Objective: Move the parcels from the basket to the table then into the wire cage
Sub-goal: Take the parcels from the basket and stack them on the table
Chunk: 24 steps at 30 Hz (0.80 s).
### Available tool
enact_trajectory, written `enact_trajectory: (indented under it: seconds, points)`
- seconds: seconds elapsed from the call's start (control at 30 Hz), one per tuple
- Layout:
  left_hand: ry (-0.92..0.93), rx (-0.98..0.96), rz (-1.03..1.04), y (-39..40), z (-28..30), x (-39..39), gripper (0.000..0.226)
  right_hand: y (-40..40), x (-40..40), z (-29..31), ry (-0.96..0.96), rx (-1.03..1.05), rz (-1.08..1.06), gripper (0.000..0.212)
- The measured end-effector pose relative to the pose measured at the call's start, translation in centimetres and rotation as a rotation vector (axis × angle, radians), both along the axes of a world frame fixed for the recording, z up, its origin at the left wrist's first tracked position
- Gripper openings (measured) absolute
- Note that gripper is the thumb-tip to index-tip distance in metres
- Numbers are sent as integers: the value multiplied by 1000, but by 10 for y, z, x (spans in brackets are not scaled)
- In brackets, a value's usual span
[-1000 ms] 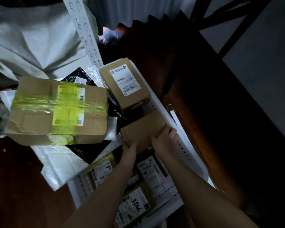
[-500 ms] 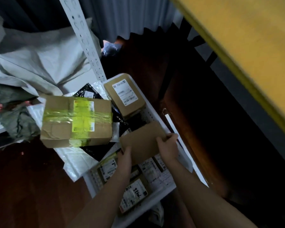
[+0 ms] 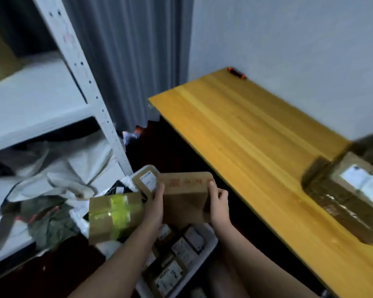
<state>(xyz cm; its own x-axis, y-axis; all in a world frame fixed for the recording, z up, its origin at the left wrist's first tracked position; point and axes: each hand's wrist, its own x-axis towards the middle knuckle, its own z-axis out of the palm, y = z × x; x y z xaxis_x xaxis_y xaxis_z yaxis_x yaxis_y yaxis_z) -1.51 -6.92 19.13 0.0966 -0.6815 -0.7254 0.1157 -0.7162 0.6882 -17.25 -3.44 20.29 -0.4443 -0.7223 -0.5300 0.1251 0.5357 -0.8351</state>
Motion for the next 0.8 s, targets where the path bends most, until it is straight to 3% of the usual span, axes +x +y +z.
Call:
enact_trajectory:
  seconds: [0.13, 0.27, 0.4, 0.53, 0.8]
  points:
    - [-42, -176, -238, -17, 46, -29, 38, 2, -44, 51, -5, -138, -60, 33]
    - [74, -241, -377, -24, 76, -71, 57, 20, -94, 85, 10, -196, -185, 35]
    - [39, -349, -533, -19, 106, -128, 68, 43, -132, 96, 7, -207, -349, 38]
    - [-24, -468, -653, -4, 131, -193, 50, 70, -175, 102, 67, -181, -479, 48]
    - [-8, -399, -988, 38, 122, -311, 56, 143, -261, 80, -42, -99, -644, 59]
